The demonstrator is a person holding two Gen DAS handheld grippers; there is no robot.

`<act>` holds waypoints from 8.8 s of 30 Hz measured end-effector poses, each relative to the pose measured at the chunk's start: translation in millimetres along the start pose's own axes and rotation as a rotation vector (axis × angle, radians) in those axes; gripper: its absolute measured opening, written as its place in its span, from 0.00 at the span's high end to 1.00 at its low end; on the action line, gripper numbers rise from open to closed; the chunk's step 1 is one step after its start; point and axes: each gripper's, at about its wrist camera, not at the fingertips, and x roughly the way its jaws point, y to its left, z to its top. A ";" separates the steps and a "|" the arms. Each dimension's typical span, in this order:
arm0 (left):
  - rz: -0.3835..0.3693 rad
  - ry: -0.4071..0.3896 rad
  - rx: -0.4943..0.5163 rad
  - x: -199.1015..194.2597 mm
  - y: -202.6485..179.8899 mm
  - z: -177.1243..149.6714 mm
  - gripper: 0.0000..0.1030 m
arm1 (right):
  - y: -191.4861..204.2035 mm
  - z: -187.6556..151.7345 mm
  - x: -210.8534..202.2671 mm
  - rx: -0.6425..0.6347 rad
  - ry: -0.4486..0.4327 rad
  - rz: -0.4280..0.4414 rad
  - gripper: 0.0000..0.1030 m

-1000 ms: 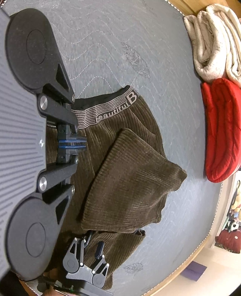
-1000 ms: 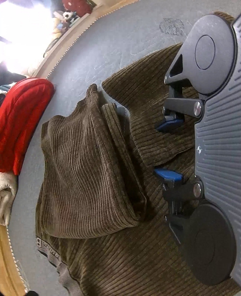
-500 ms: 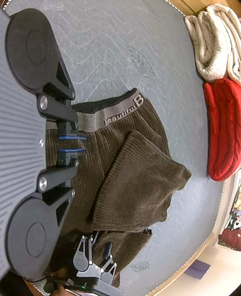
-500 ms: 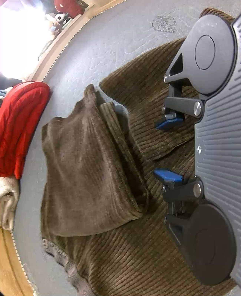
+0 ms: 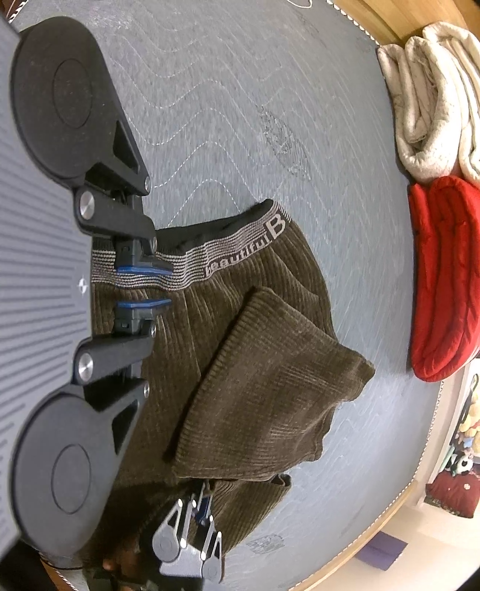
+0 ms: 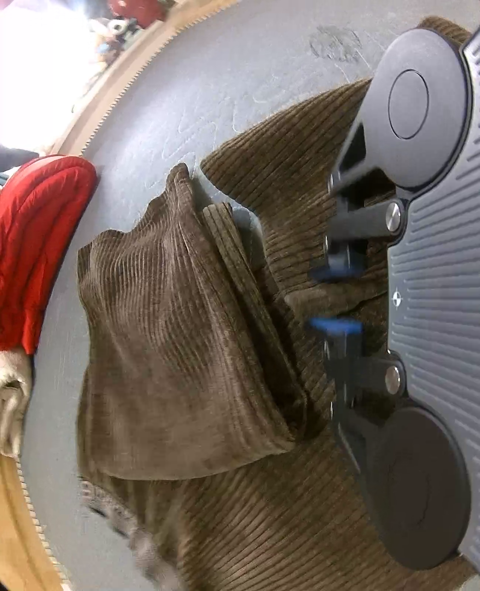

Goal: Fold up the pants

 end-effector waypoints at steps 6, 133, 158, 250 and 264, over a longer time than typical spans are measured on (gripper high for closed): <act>-0.022 -0.020 -0.010 -6.4 -6.4 2.4 0.86 | -30.3 1.4 -41.2 0.114 -0.082 -0.041 0.87; -0.074 -0.050 0.160 -8.8 -59.4 1.3 0.62 | -255.8 -180.4 -182.8 0.835 -0.233 -0.476 0.55; -0.044 -0.154 -0.058 -8.7 -72.9 45.2 0.85 | -43.8 63.2 -152.5 0.270 -0.600 -0.244 0.50; -0.220 0.127 0.022 180.4 -216.8 96.0 0.33 | -397.8 -185.8 -18.9 1.638 -0.240 -0.282 0.62; -0.040 0.048 0.287 193.5 -251.0 86.9 0.68 | -457.0 -175.6 12.5 1.567 -0.285 -0.128 0.87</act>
